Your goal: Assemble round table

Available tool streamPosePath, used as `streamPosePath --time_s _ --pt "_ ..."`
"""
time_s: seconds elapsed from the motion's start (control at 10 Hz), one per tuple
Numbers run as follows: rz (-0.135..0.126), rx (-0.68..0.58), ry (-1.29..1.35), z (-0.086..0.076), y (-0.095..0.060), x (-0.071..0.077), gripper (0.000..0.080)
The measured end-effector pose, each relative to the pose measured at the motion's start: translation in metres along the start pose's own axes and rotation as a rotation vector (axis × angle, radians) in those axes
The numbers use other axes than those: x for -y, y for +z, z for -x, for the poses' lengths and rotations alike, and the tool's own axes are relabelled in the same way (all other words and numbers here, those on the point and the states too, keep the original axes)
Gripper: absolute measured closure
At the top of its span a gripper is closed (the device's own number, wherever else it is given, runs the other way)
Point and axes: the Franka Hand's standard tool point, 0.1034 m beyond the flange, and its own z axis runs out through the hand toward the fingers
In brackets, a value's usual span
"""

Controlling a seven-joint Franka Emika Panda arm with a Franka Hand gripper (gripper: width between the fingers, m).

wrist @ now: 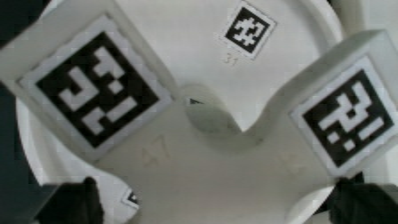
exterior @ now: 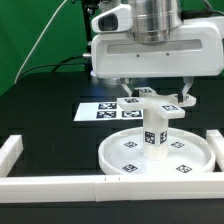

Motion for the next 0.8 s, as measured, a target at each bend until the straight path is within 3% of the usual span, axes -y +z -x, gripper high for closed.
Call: streamPosePath --time_s 0.2,0.8 --pt "-0.002 -0.006 0.001 -0.0017 -0.002 -0.0003 0.0381" --pt "-0.002 -0.006 0.001 -0.0017 -0.0021 -0.0003 0.0381"
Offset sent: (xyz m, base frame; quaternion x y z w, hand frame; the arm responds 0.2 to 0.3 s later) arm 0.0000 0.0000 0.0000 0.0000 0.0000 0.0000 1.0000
